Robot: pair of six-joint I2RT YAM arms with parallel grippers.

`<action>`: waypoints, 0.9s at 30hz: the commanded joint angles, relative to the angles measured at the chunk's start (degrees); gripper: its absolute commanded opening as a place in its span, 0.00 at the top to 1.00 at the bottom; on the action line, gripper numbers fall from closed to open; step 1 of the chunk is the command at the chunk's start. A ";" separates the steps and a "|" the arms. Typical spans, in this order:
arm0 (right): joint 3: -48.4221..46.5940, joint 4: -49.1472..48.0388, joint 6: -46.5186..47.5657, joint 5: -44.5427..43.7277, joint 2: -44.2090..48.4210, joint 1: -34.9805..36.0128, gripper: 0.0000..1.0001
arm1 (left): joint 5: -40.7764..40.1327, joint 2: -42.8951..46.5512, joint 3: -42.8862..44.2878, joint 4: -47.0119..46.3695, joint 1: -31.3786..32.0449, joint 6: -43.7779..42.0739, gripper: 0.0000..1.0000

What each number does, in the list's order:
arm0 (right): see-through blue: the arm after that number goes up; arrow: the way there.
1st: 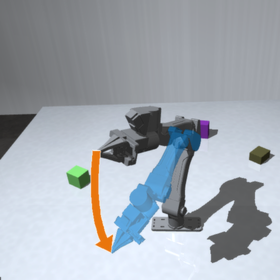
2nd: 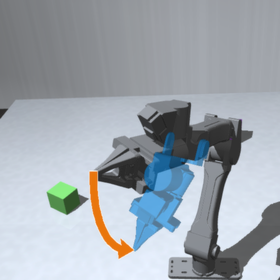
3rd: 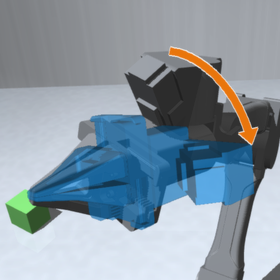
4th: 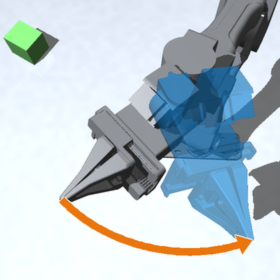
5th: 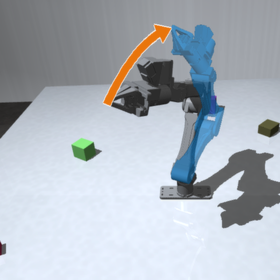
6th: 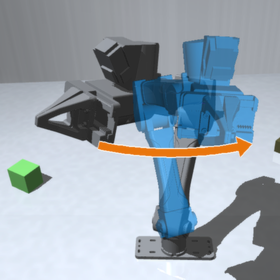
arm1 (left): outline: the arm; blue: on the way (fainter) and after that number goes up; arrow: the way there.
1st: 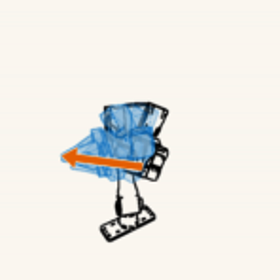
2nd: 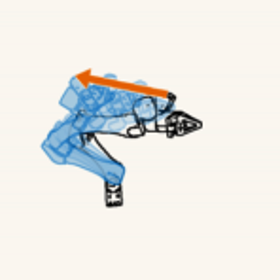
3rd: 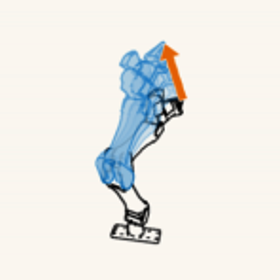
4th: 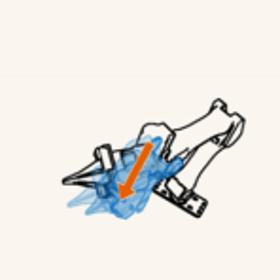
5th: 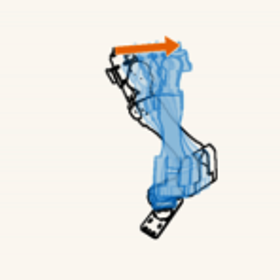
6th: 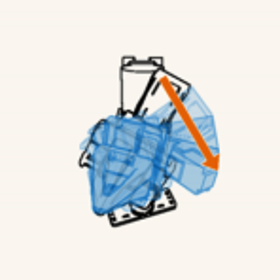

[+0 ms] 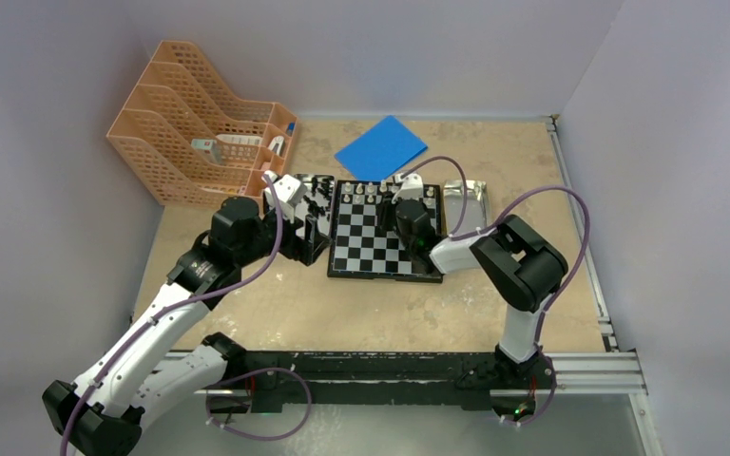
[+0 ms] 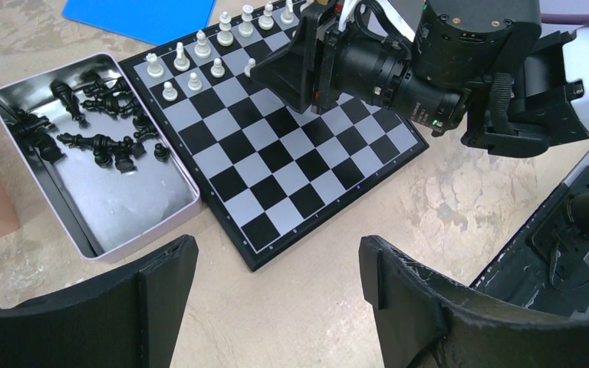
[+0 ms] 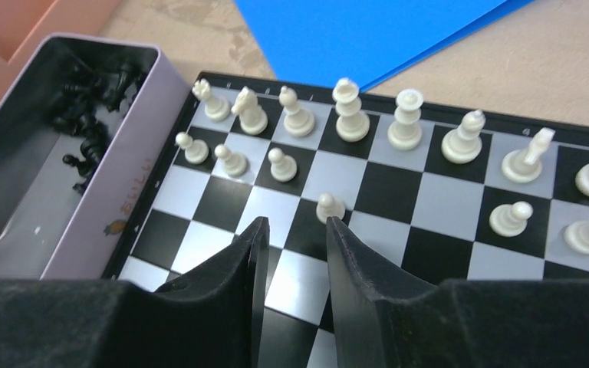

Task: Set up the chess pieces on the board
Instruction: Place the chess piece on the chessboard.

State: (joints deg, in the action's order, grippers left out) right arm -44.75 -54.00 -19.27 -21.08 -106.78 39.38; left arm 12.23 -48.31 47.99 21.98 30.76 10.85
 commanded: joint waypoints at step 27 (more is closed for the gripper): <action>-7.77 13.78 -2.07 0.54 -3.02 -1.00 0.87 | 0.52 0.46 0.79 -1.94 -0.04 -1.10 0.23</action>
State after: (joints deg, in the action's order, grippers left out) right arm -50.87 -41.69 -21.37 -18.65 -110.30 38.59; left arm 12.21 -48.21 47.99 21.98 30.76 10.85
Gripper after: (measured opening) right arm 0.135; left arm 0.773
